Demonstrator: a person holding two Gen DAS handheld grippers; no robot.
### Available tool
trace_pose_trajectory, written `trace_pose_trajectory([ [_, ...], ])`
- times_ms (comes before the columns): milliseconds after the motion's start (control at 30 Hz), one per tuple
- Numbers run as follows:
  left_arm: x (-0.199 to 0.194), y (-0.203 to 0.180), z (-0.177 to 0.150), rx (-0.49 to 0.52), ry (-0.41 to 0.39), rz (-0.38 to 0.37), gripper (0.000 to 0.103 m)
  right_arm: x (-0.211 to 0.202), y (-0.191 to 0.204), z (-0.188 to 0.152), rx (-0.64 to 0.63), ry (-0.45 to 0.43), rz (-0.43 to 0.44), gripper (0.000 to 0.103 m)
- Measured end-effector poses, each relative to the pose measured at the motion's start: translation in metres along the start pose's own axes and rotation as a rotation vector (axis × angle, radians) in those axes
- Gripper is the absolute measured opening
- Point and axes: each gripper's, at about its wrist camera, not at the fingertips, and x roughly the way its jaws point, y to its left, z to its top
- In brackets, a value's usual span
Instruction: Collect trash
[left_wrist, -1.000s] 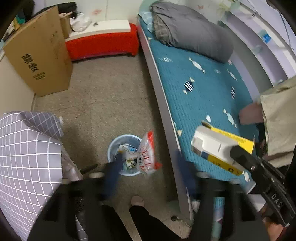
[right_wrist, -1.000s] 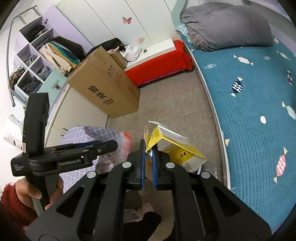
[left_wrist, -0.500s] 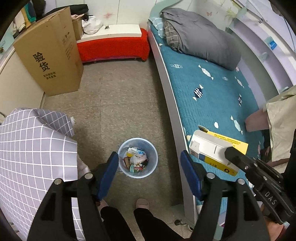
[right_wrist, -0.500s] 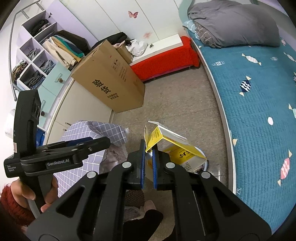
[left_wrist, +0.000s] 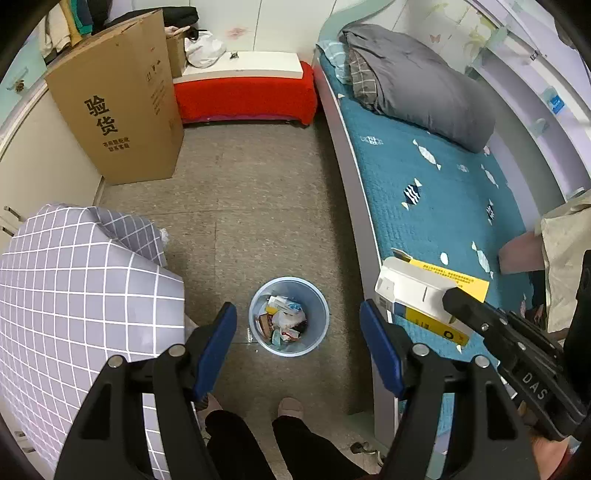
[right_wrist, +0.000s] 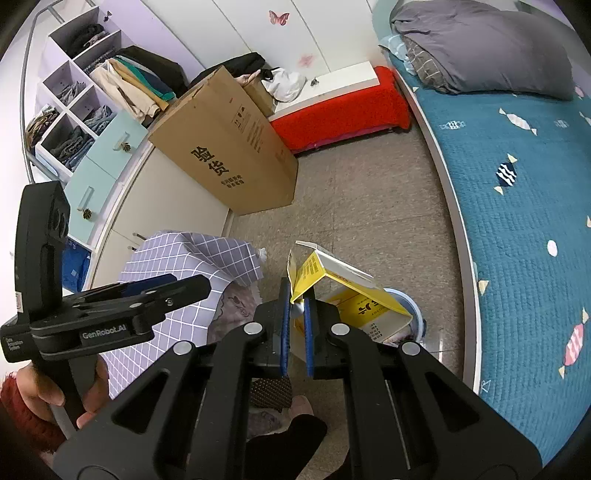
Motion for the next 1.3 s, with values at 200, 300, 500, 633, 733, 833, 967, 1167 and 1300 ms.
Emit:
trace_pose_trajectory([
  [200, -0.004, 0.013, 0.002, -0.007, -0.011, 0.013, 0.068, 0.011, 0.009, 0.005, -0.008, 0.010, -0.007, 0.007],
  [300, -0.008, 0.016, 0.003, -0.007, -0.022, 0.018, 0.070, 0.019, 0.014, 0.008, -0.018, 0.020, -0.018, 0.009],
  [500, -0.014, 0.024, 0.005, -0.004, -0.041, 0.021, 0.071, 0.031, 0.023, 0.013, -0.018, 0.024, -0.051, 0.031],
  [633, -0.020, 0.024, 0.004, 0.000, -0.062, 0.015, 0.072, 0.028, 0.028, 0.013, -0.034, 0.005, -0.056, 0.051],
  [733, -0.022, 0.023, 0.003, 0.003, -0.072, 0.011, 0.072, 0.028, 0.029, 0.011, -0.032, 0.011, -0.052, 0.051],
  [833, -0.025, 0.021, 0.000, 0.005, -0.085, 0.012, 0.072, 0.023, 0.030, 0.008, -0.025, 0.007, -0.053, 0.051],
  [967, -0.035, 0.015, -0.004, 0.010, -0.126, 0.003, 0.072, 0.006, 0.037, 0.004, -0.051, -0.029, -0.075, 0.051],
  [1167, -0.061, -0.008, -0.015, 0.048, -0.236, -0.012, 0.072, -0.030, 0.042, -0.007, -0.102, -0.111, -0.102, 0.053],
  [1300, -0.082, -0.026, -0.027, 0.071, -0.316, -0.022, 0.072, -0.056, 0.039, -0.017, -0.125, -0.161, -0.121, 0.054],
])
